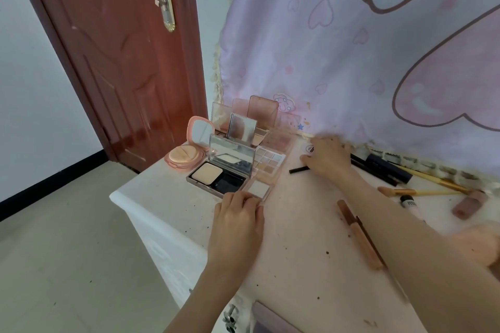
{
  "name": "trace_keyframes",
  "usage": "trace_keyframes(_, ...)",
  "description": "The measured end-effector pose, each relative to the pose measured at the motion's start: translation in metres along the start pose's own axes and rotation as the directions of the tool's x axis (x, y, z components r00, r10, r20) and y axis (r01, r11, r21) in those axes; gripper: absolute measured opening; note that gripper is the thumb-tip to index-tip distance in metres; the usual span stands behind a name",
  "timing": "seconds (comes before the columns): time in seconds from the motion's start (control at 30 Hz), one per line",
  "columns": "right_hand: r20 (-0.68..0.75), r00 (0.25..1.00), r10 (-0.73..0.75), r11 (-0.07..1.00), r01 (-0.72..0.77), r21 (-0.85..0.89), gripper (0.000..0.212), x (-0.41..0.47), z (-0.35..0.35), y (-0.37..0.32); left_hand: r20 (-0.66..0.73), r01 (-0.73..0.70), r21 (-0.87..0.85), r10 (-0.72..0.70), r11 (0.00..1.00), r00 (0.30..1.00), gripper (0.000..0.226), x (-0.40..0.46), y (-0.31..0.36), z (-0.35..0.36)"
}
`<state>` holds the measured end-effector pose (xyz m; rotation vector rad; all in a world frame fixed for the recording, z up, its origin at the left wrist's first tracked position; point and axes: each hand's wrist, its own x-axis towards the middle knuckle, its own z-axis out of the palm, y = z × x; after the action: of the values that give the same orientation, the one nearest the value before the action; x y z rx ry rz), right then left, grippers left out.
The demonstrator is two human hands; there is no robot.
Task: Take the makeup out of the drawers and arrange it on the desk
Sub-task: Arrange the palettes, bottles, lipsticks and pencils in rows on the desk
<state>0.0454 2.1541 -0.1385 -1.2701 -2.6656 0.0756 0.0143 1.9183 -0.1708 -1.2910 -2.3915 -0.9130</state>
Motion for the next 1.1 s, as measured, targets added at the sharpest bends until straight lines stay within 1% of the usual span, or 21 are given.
trace_keyframes(0.03, -0.043, 0.999, -0.013, 0.997, 0.016, 0.071, 0.045, -0.002, -0.001, -0.003, 0.002, -0.002, -0.003, 0.002, 1.0, 1.0, 0.005, 0.0, -0.001, 0.0)
trace_keyframes(0.07, -0.098, 0.995, 0.003, 0.979, 0.017, 0.203, 0.047, -0.005, -0.004, -0.006, 0.003, -0.002, -0.009, 0.002, 1.0, 1.0, 0.006, 0.0, -0.002, 0.0)
trace_keyframes(0.1, -0.135, 0.989, 0.059, 0.924, -0.002, 0.383, 0.05, -0.01, -0.008, -0.011, 0.009, 0.003, -0.015, -0.003, 1.0, 1.0, 0.006, 0.0, -0.003, 0.0)
trace_keyframes(0.13, -0.138, 0.981, 0.137, 0.817, -0.033, 0.576, 0.052, -0.017, -0.013, -0.016, 0.014, 0.009, -0.021, -0.008, 1.0, 1.0, 0.007, 0.0, -0.003, 0.0)
trace_keyframes(0.17, -0.103, 0.973, 0.207, 0.666, -0.063, 0.744, 0.051, -0.026, -0.018, -0.021, 0.012, 0.008, -0.028, -0.008, 1.0, 1.0, 0.008, 0.0, -0.004, -0.001)
trace_keyframes(0.2, -0.038, 0.97, 0.24, 0.493, -0.089, 0.865, 0.045, -0.036, -0.023, -0.024, 0.004, 0.005, -0.042, -0.005, 0.999, 1.0, 0.008, 0.0, -0.004, -0.001)
trace_keyframes(0.23, 0.039, 0.975, 0.22, 0.317, -0.109, 0.942, 0.037, -0.049, -0.026, -0.027, -0.009, 0.003, -0.068, -0.004, 0.998, 1.0, 0.009, 0.0, -0.004, -0.001)
trace_keyframes(0.27, 0.115, 0.98, 0.161, 0.155, -0.14, 0.978, 0.032, -0.064, -0.028, -0.028, -0.021, 0.006, -0.113, -0.009, 0.994, 1.0, 0.011, -0.001, -0.005, -0.001)
trace_keyframes(0.3, 0.182, 0.98, 0.086, 0.028, -0.185, 0.982, 0.031, -0.081, -0.029, -0.028, -0.027, 0.013, -0.18, -0.018, 0.984, 0.999, 0.016, -0.001, -0.005, -0.002)
trace_keyframes(0.33, 0.227, 0.974, 0.009, -0.062, -0.226, 0.972, 0.03, -0.098, -0.027, -0.028, -0.02, 0.018, -0.271, -0.024, 0.962, 1.0, 0.023, 0.0, -0.006, -0.005)
trace_keyframes(0.37, 0.249, 0.967, -0.052, -0.091, -0.253, 0.963, 0.028, -0.114, -0.025, -0.028, -0.005, 0.008, -0.375, -0.011, 0.927, 1.0, 0.031, 0.0, -0.006, -0.008)
trace_keyframes(0.4, 0.26, 0.961, -0.095, -0.056, -0.266, 0.962, 0.03, -0.127, -0.023, -0.028, 0.005, -0.025, -0.46, 0.031, 0.887, 1.0, 0.039, -0.001, -0.006, -0.011)
trace_keyframes(0.47, 0.261, 0.954, -0.146, 0.08, -0.252, 0.965, 0.037, -0.145, -0.02, -0.029, 0.03, -0.112, -0.534, 0.151, 0.838, 0.988, 0.05, -0.001, -0.005, -0.015)
trace_keyframes(0.53, 0.243, 0.954, -0.178, 0.162, -0.215, 0.963, 0.038, -0.153, -0.019, -0.03, 0.076, -0.158, -0.542, 0.235, 0.826, 0.969, 0.057, -0.002, -0.005, -0.015)
trace_keyframes(0.63, 0.165, 0.965, -0.204, 0.253, -0.111, 0.961, 0.04, -0.157, -0.014, -0.032, 0.12, -0.21, -0.513, 0.312, 0.832, 0.943, 0.055, -0.004, -0.006, -0.012)
trace_keyframes(0.7, 0.144, 0.965, -0.217, 0.275, -0.082, 0.958, 0.04, -0.157, -0.009, -0.031, 0.138, -0.222, -0.5, 0.33, 0.837, 0.934, 0.053, -0.004, -0.007, -0.01)
trace_keyframes(0.8, 0.158, 0.955, -0.252, 0.228, -0.1, 0.969, 0.042, -0.155, -0.007, -0.026, 0.173, -0.226, -0.459, 0.337, 0.859, 0.926, 0.049, -0.003, -0.006, -0.007)
trace_keyframes(0.97, 0.167, 0.946, -0.28, 0.24, -0.099, 0.966, 0.056, -0.155, -0.005, -0.023, 0.196, -0.22, -0.421, 0.325, 0.88, 0.925, 0.041, -0.003, -0.004, -0.004)
trace_keyframes(1.0, 0.168, 0.945, -0.28, 0.242, -0.1, 0.965, 0.054, -0.155, -0.005, -0.023, 0.201, -0.215, -0.42, 0.321, 0.882, 0.925, 0.042, -0.003, -0.004, -0.003)
trace_keyframes(1.03, 0.166, 0.946, -0.278, 0.248, -0.096, 0.964, 0.047, -0.155, -0.004, -0.022, 0.208, -0.205, -0.421, 0.314, 0.884, 0.926, 0.042, -0.003, -0.003, -0.003)
trace_keyframes(1.1, 0.16, 0.949, -0.273, 0.28, -0.081, 0.957, 0.023, -0.156, -0.006, -0.022, 0.234, -0.156, -0.422, 0.273, 0.893, 0.933, 0.045, -0.001, -0.003, -0.003)
